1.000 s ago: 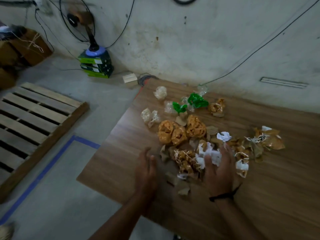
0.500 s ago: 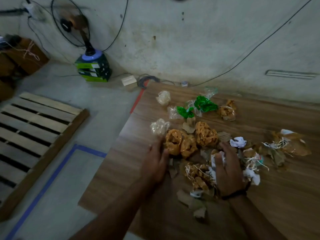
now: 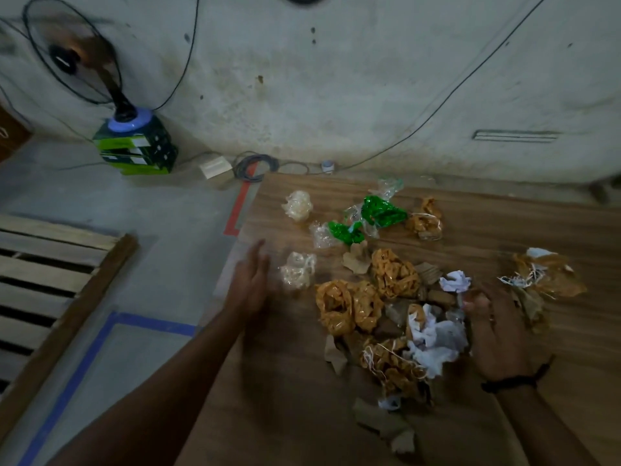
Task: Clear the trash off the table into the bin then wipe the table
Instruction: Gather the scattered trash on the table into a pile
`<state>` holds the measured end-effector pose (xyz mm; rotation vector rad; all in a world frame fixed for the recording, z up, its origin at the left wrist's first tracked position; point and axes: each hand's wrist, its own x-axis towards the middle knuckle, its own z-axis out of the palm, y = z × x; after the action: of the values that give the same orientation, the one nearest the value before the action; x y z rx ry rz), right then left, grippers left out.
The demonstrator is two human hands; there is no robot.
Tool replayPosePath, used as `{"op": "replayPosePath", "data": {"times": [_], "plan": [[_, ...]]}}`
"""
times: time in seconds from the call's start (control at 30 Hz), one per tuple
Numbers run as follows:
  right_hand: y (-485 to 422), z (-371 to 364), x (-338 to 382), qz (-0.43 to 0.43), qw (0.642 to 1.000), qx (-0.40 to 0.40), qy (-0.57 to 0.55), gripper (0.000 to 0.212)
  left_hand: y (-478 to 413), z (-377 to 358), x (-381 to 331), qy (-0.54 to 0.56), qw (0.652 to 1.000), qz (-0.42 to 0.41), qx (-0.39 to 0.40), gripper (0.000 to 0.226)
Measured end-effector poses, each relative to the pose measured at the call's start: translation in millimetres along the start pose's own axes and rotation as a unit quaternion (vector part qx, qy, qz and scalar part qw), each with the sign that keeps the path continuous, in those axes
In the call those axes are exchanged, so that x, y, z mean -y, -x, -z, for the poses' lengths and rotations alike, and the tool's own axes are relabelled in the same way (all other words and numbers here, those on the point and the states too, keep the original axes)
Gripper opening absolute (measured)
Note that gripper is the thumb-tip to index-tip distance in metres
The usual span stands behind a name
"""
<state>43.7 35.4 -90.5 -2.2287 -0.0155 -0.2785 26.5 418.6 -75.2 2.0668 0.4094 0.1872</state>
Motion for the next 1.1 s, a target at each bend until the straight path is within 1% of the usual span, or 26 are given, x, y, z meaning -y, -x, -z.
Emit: {"op": "replayPosePath", "data": {"times": [0.03, 0.1, 0.17, 0.23, 0.3, 0.37, 0.43, 0.5, 0.57, 0.6, 0.7, 0.73, 0.83, 0.9, 0.93, 0.97, 1.03, 1.07, 1.1], "plan": [[1.4, -4.5, 0.8, -0.006, 1.000, 0.001, -0.006, 0.076, 3.4, -12.8, -3.4, 0.030, 0.999, -0.003, 0.045, 0.044], [4.3, -13.6, 12.8, -0.010, 0.999, 0.002, -0.030, 0.084, 14.3, -39.9, -6.3, 0.072, 0.993, -0.010, 0.088, 0.038], [4.5, -18.5, 24.9, 0.003, 0.999, 0.001, -0.043, 0.087, 26.8, -59.2, -9.2, 0.102, 0.989, -0.018, 0.109, 0.039], [1.2, -17.7, 30.9, 0.008, 0.999, 0.001, -0.050, 0.085, 37.2, -66.5, -10.9, 0.106, 0.988, -0.041, 0.108, 0.050], [-3.1, -12.6, 30.9, 0.009, 0.998, -0.007, -0.057, 0.077, 37.8, -57.7, -9.3, 0.108, 0.988, -0.073, 0.078, 0.060], [-6.9, -4.6, 29.3, 0.009, 0.998, -0.023, -0.059, 0.071, 17.9, -38.2, -6.1, 0.093, 0.992, -0.086, 0.011, 0.062], [-9.7, 2.7, 27.4, 0.006, 0.998, -0.030, -0.052, 0.074, -24.2, -16.3, 3.9, 0.039, 0.996, -0.065, -0.044, 0.062], [-10.9, 5.3, 26.5, -0.005, 0.999, -0.031, -0.042, 0.080, -70.6, 2.9, 11.2, -0.011, 0.998, -0.010, -0.055, 0.066], [-12.5, 2.9, 24.6, -0.011, 0.999, -0.034, -0.034, 0.084, -97.8, 6.8, 11.6, -0.040, 0.999, 0.023, -0.024, 0.064], [-13.9, 0.8, 24.6, -0.009, 0.999, -0.034, -0.034, 0.084, -100.8, 0.3, 10.7, -0.048, 0.999, 0.013, 0.002, 0.060], [-18.4, -8.5, 27.1, -0.017, 0.998, -0.028, -0.061, 0.081, -72.6, -27.7, 1.7, -0.088, 0.991, -0.075, 0.069, 0.045], [-19.7, -11.0, 29.7, -0.021, 0.997, -0.027, -0.067, 0.081, -59.9, -36.5, 4.6, -0.079, 0.988, -0.099, 0.082, 0.042], [-23.6, -15.4, 30.9, -0.029, 0.997, -0.027, -0.072, 0.078, -26.5, -47.0, 8.9, 0.034, 0.985, -0.107, 0.132, 0.040], [-27.0, -14.1, 26.1, -0.026, 0.996, -0.025, -0.080, 0.074, -17.6, -42.5, 5.5, 0.071, 0.978, -0.167, 0.108, 0.035], [-28.8, -12.7, 22.9, -0.023, 0.996, -0.026, -0.085, 0.072, -23.6, -36.9, 3.1, 0.081, 0.976, -0.187, 0.075, 0.032], [-30.2, -11.1, 19.9, -0.021, 0.995, -0.028, -0.090, 0.072, -35.0, -30.3, -1.1, 0.086, 0.980, -0.179, 0.030, 0.031], [-30.7, -8.4, 15.9, -0.017, 0.995, -0.032, -0.091, 0.071, -79.6, -17.5, 0.6, 0.051, 0.992, -0.107, -0.053, 0.037], [-29.6, -7.1, 15.7, -0.017, 0.995, -0.031, -0.089, 0.072, -106.2, -11.6, 5.9, 0.021, 0.996, -0.059, -0.064, 0.042], [-28.2, -6.3, 15.5, -0.018, 0.996, -0.028, -0.088, 0.073, -130.2, -5.6, 9.2, -0.013, 0.998, -0.023, -0.050, 0.043]]}}
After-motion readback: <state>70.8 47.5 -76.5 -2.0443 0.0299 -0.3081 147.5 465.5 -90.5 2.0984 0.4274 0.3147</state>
